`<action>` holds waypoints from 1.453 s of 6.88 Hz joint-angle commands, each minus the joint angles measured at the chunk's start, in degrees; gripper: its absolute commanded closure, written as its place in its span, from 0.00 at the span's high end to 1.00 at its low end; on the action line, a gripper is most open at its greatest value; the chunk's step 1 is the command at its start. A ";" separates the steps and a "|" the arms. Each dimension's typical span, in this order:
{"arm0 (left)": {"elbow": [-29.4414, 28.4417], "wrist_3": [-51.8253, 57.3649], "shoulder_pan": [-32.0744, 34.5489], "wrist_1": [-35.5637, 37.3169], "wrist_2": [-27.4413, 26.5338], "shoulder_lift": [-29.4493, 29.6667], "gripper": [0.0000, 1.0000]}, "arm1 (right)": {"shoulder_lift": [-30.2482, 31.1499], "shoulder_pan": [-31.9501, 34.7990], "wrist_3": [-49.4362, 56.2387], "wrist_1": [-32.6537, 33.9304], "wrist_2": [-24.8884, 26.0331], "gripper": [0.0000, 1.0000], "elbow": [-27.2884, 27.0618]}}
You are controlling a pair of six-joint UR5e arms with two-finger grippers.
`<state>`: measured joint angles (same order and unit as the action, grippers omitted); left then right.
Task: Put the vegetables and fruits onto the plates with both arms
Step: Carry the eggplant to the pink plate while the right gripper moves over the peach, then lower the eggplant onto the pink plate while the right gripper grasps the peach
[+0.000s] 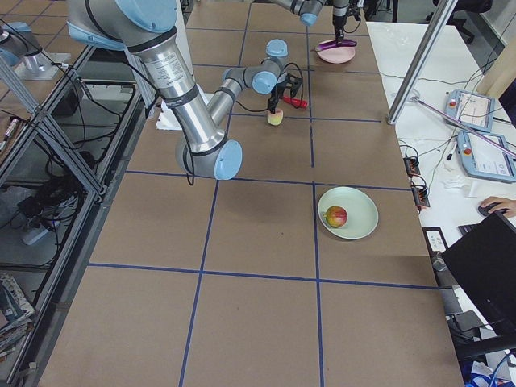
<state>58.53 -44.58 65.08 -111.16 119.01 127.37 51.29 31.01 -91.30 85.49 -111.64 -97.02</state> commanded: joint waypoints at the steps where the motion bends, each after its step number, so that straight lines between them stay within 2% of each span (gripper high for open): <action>1: -7.35 0.19 0.14 -4.93 0.17 -0.01 0.36 | -0.57 -0.51 0.07 0.99 1.41 1.00 0.60; 2: -8.33 -0.16 0.49 -7.38 -0.09 -0.10 0.99 | -1.79 -1.04 0.24 2.56 2.38 1.00 2.43; 4: -7.47 -0.60 2.93 -7.93 0.69 0.42 1.00 | -4.69 -1.92 0.25 2.66 2.47 1.00 6.56; 6: -3.53 -0.77 5.83 -7.76 8.75 -0.88 1.00 | -5.23 -2.01 0.07 2.66 2.65 1.00 7.90; 7: 0.32 -0.78 5.94 -7.41 9.22 -3.50 1.00 | -5.32 -2.10 0.42 2.66 4.30 1.00 8.42; 10: 5.18 -5.60 5.94 -7.14 10.37 -5.54 1.00 | -7.78 -3.23 0.77 2.66 5.63 1.00 13.60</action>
<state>62.02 -48.68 70.97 -118.38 129.05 122.71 44.30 28.42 -90.63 88.16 -106.83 -85.24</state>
